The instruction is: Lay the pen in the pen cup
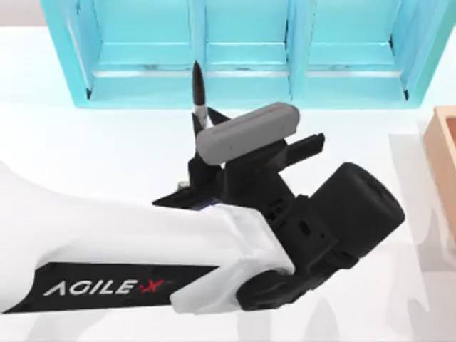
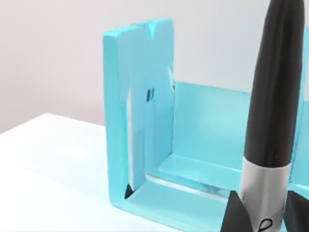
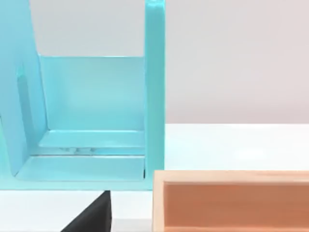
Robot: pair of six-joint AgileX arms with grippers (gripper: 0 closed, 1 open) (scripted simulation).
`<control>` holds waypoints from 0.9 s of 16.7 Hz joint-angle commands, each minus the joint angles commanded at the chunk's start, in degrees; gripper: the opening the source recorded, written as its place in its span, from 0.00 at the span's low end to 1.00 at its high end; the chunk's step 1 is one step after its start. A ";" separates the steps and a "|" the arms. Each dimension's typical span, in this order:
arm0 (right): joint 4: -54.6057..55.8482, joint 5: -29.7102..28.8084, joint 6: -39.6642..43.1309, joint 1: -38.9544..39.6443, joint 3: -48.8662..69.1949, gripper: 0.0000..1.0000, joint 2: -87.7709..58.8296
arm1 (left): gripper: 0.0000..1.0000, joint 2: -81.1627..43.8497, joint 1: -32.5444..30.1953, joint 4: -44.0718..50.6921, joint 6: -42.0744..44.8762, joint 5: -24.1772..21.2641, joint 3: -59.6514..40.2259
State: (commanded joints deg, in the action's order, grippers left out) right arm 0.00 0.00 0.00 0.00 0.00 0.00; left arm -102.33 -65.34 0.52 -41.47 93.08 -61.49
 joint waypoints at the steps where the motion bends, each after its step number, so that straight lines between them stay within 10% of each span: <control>1: 0.00 0.00 0.00 0.00 0.00 1.00 0.00 | 0.30 0.00 0.00 0.00 0.00 0.00 0.00; 10: 0.00 0.00 0.00 0.00 0.00 1.00 0.00 | 0.98 0.00 0.00 0.00 0.00 0.00 0.00; 15: 0.00 0.00 0.00 0.00 0.00 1.00 0.00 | 1.00 0.00 0.00 0.00 0.00 0.00 0.00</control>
State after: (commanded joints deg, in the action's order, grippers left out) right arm 0.00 0.00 0.00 0.00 0.00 0.00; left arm -102.33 -65.34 0.52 -41.47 93.08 -61.49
